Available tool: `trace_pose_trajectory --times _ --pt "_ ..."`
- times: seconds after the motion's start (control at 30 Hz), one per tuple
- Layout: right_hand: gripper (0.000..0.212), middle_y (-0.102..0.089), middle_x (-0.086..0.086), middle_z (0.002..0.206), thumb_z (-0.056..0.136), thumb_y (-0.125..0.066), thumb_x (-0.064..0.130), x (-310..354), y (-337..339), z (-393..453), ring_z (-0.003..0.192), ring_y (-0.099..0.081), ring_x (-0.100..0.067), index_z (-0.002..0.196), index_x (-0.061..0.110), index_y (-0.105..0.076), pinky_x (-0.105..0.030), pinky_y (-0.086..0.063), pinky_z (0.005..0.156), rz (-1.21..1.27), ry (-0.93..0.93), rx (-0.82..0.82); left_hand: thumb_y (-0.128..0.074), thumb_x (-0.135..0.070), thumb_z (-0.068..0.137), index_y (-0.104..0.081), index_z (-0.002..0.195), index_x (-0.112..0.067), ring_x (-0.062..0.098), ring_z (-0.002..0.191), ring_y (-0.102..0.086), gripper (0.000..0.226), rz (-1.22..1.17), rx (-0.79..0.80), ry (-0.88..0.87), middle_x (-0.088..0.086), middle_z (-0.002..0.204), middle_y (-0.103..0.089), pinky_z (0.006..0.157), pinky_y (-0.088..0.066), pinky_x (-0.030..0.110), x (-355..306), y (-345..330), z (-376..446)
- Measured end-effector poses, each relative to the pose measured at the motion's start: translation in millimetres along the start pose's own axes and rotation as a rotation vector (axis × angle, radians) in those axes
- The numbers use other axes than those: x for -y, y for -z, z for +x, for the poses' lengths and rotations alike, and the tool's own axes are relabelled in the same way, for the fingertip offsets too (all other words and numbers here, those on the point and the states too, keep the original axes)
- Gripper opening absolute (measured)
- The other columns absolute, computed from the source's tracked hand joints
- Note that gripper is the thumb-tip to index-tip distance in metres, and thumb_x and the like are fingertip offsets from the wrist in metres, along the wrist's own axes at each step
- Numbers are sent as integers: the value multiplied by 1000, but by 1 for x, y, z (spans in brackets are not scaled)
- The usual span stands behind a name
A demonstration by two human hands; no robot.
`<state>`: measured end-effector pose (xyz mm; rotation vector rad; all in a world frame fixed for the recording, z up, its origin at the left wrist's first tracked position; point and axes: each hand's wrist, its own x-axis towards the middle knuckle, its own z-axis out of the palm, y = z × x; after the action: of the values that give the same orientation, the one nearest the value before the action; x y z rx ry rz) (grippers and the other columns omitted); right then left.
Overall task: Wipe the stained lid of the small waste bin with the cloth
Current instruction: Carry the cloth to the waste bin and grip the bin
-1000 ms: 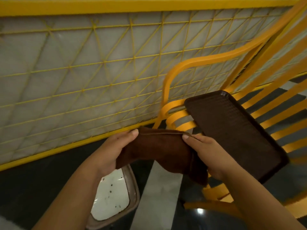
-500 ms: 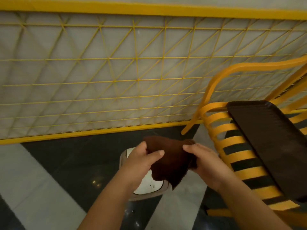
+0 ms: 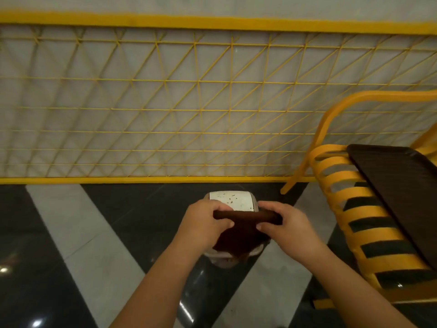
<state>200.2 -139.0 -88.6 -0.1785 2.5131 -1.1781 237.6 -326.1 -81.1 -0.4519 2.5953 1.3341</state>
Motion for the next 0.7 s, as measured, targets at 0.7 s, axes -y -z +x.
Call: trace_pose_trajectory --times 0.7 --pt "30 -70 3 101 80 -74 26 -71 -45 11 95 -65 -16 107 25 -62 -29 -55 76 577 -422 146 -65 -25 85 -67 103 -27 15 105 -60 18 -754 -231 368 -6 108 -66 79 -52 26 87 -87 14"
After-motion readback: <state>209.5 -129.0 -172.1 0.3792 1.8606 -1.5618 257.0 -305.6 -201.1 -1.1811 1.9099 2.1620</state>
